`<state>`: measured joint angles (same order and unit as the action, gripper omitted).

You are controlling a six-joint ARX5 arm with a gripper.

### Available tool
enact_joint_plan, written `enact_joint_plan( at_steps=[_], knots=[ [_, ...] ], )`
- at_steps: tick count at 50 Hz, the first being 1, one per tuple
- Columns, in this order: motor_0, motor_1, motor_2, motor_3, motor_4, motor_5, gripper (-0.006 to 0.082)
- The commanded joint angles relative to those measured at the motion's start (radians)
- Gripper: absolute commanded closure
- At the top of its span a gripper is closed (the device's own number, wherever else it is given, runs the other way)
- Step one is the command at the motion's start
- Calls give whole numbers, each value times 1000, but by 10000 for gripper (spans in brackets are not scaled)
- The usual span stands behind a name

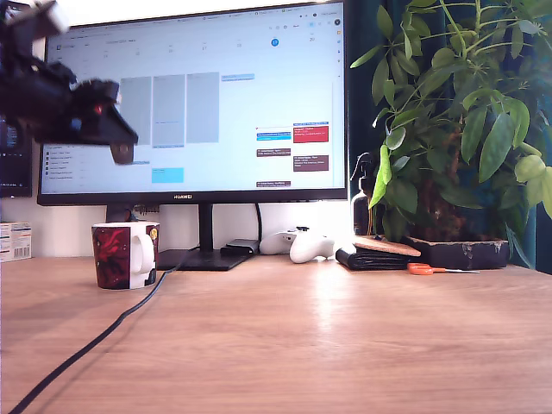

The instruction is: Pick the grey coffee capsule and place it inside the red coffee cup

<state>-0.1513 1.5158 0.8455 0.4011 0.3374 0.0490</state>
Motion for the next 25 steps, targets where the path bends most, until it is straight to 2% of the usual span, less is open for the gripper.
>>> enact_joint_plan(
  at_steps=[1, 14, 25],
  knots=[
    [6, 48, 37, -40, 7, 4, 679],
    [19, 195, 241, -312, 21, 1, 679],
    [23, 226, 278, -407, 14, -25, 679]
  ],
)
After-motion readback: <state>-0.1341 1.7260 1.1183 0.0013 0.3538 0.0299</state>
